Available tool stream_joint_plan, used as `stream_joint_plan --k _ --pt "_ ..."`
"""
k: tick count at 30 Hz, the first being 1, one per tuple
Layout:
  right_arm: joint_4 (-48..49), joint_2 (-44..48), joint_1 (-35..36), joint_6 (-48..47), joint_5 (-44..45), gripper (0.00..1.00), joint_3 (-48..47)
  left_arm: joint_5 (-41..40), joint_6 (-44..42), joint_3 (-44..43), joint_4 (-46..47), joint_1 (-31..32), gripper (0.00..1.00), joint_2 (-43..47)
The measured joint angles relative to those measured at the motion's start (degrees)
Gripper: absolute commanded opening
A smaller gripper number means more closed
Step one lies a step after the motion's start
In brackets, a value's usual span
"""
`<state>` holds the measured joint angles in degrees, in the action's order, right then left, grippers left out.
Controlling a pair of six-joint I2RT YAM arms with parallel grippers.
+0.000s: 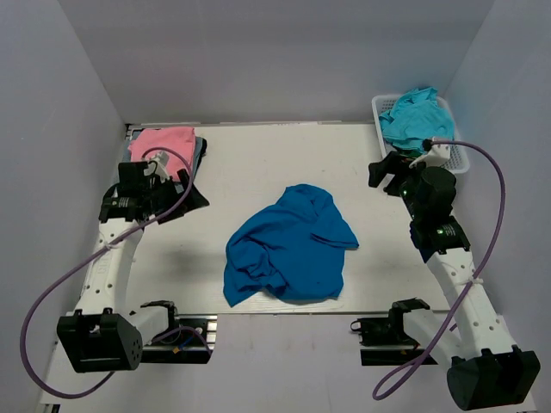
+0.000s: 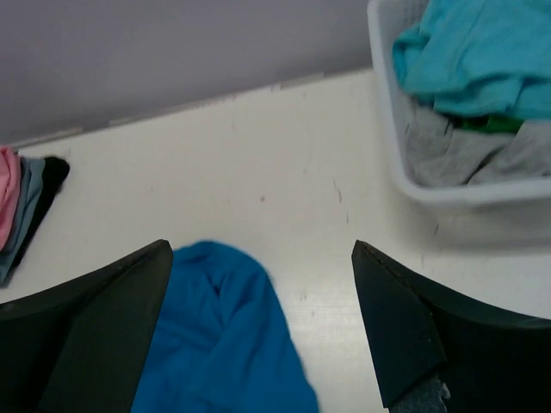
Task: Fold and stack the t-shirts
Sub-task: Flatten out the tshirt
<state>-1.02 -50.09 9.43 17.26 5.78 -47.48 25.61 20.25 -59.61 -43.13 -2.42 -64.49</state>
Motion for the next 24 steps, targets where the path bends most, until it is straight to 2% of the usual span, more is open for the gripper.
stream_joint_plan --k 2,3,4,5,9,12,17,20,24 --pt "-4.1 0.0 0.0 2.0 -1.2 0.91 0.0 -2.4 0.1 1.5 -3.0 0.1 1.0 1.7" --pt "-5.4 0.0 0.0 2.5 -2.6 0.91 0.0 -3.1 0.3 2.7 -4.1 0.1 0.98 2.6" --pt "-6.5 -0.2 0.0 1.9 -4.8 0.91 0.0 -3.8 0.4 5.0 -5.2 0.1 0.91 3.8" --pt "-6.8 -0.7 0.0 1.2 -7.5 0.91 0.0 -4.3 0.7 7.6 -7.4 0.1 0.91 4.3" --pt "-10.9 -9.0 0.3 0.7 -14.0 0.91 -4.2 -3.4 2.3 16.0 -8.5 1.1 0.89 4.5" --pt "-12.6 -17.5 0.9 0.8 -16.2 0.91 -6.3 -1.1 5.5 19.2 -9.0 3.0 0.89 6.3" --pt "-16.4 -25.2 2.8 0.8 -15.5 0.91 -6.6 0.6 11.6 26.1 -5.2 7.5 0.86 10.1" --pt "-17.2 -28.5 4.1 0.8 -14.3 0.91 -8.5 0.3 15.1 30.6 -2.5 11.8 0.85 8.5" --pt "-16.7 -32.0 5.5 1.2 -12.4 0.91 -10.1 -1.9 17.8 31.7 -0.5 17.5 0.81 3.7"
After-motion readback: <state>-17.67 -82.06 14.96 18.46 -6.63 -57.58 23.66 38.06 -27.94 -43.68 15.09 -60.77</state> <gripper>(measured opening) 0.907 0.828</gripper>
